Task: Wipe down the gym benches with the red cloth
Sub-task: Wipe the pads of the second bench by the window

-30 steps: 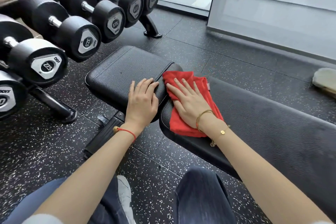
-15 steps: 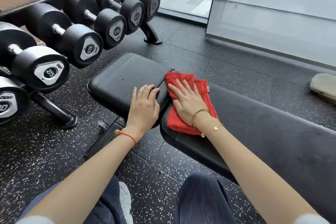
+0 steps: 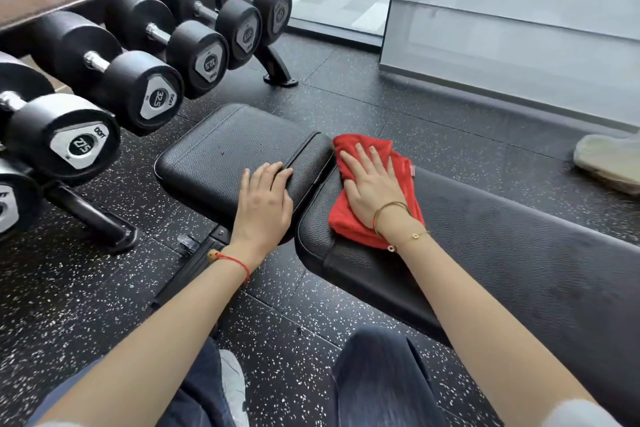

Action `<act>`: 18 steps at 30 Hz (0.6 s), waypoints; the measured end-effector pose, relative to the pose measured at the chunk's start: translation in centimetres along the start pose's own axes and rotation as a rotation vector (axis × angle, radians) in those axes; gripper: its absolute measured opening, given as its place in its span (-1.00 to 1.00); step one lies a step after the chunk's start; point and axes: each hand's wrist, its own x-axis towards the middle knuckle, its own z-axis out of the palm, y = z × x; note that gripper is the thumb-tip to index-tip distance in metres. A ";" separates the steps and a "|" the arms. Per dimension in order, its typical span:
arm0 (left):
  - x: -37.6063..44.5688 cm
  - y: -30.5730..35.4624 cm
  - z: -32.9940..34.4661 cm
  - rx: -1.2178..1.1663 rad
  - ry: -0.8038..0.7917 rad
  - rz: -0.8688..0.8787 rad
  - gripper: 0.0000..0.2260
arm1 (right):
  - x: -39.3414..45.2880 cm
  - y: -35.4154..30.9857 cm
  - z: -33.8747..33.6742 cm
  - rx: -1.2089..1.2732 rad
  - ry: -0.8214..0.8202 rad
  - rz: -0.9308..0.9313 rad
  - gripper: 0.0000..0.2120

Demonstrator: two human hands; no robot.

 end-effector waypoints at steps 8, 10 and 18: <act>0.6 -0.2 -1.1 -0.052 -0.072 -0.007 -0.63 | -4.7 -0.1 0.7 0.059 -0.009 -0.240 -0.46; 1.0 -0.6 -2.0 -0.083 -0.078 -0.005 -0.64 | -3.9 -0.4 0.7 0.083 -0.013 -0.221 -0.47; 1.6 -5.1 -4.8 -0.047 -0.014 -0.120 -0.63 | 5.3 -6.0 2.1 0.101 -0.034 -0.185 -0.48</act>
